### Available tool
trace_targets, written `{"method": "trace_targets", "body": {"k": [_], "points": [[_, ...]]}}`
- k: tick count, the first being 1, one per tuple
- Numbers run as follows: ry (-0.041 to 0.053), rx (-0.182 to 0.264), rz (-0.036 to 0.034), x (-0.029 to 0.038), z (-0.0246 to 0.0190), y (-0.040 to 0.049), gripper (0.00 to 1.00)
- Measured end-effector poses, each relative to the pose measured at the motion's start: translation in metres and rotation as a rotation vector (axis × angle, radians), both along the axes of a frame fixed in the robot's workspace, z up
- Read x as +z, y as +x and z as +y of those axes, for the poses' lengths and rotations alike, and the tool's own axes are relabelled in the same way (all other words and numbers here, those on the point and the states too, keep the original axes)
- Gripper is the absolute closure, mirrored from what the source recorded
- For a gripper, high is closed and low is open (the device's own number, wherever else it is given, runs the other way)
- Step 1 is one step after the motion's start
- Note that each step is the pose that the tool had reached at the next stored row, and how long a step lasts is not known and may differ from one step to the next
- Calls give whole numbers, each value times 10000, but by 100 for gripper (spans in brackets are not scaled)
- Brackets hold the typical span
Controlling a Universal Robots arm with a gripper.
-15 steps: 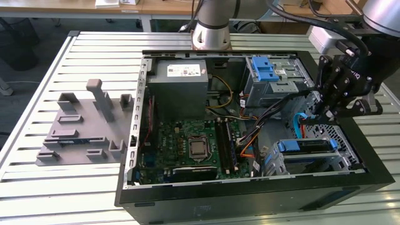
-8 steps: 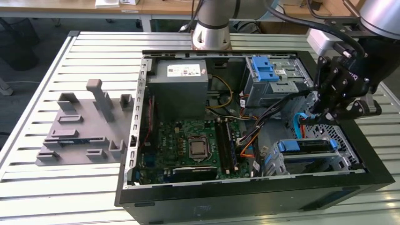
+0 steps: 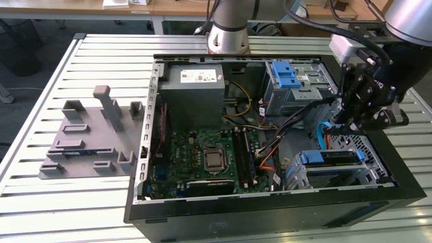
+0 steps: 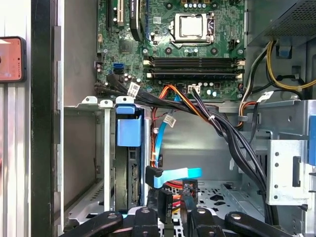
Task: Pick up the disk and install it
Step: 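Insert the first disk wire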
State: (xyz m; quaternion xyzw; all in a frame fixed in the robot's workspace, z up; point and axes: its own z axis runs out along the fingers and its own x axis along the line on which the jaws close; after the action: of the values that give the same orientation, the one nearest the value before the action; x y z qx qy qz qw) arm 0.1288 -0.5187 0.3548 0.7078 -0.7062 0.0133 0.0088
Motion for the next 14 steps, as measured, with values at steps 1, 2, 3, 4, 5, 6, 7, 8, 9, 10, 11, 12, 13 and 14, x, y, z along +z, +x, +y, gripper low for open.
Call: {"method": "trace_targets", "body": {"k": [1,2,3,4,5,6,7,8,9,10,11,12,13,14], "points": [[-2,0,0,-1,0,0,69],[-3,0,0,-1,0,0,69],[-3,0,0,-1,-1,0,76],[-2,0,0,-1,0,0,76],[-1,0,0,-2,0,0,82],[-1,-2,0,-2,0,0,84],[-1,-3,0,-2,0,0,84],[-1,-2,0,-2,0,1,84],[0,-2,0,-3,0,2,84],[1,-1,0,-3,-2,3,84],[2,-1,1,-5,-8,3,84],[6,-2,7,-7,-18,4,84],[15,0,20,-10,-32,7,84],[26,0,42,-16,-48,9,84]]}}
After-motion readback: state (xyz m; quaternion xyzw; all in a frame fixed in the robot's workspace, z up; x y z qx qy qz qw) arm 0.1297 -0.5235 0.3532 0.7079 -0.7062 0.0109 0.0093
